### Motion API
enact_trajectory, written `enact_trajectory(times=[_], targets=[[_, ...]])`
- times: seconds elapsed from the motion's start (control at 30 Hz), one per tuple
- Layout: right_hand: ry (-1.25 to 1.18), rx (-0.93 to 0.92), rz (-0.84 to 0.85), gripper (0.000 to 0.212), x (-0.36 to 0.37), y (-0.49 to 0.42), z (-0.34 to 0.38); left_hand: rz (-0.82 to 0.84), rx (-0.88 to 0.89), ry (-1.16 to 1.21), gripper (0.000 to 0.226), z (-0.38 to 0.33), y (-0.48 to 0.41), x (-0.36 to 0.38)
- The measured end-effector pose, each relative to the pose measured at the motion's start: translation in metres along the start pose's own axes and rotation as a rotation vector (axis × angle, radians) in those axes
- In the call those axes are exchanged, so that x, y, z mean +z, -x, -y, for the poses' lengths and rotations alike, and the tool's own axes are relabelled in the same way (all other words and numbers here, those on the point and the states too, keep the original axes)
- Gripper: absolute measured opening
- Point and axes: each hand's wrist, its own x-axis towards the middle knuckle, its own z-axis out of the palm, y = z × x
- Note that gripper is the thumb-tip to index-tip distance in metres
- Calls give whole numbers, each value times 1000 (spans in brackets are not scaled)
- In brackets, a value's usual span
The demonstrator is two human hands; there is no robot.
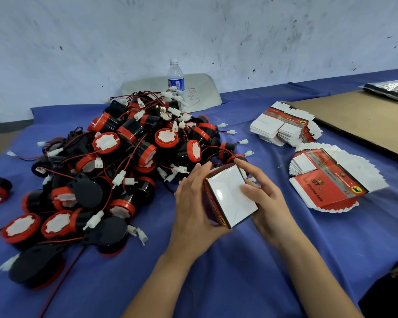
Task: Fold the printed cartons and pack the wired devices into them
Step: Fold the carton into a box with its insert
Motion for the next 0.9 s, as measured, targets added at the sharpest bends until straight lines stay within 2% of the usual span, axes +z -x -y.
enact_trajectory(times=[0.1,0.17,0.23,0.33,0.43,0.53,0.6,0.67,0.73,0.8,0.9], targets=[[-48,70,111,61,-6,0,4,50,-37,12,108,6,2,-2],[-70,108,209,77,-9,1,7,93,-61,44,104,8,2,-2],[-44,116,266,86,-12,2,9,124,-75,69,99,7,3,-3],[30,113,298,89,-13,5,12,165,-61,38,94,8,3,-1],[86,27,214,82,-8,7,9,169,-120,-140,90,12,-4,4],[401,-207,-54,88,0,7,-2,157,-284,-308,90,21,-2,3],[726,-319,-183,96,1,4,-9,238,-376,-374,70,29,2,0],[1020,-398,-219,93,-2,1,-13,288,-378,-363,48,32,3,-1],[1239,-454,-224,81,-5,-1,-16,329,-351,-362,43,31,3,-2],[1326,-432,-239,68,-5,-1,-19,335,-317,-371,36,33,4,1],[1349,-416,-226,47,-4,0,-20,186,-325,-220,25,29,1,1]])
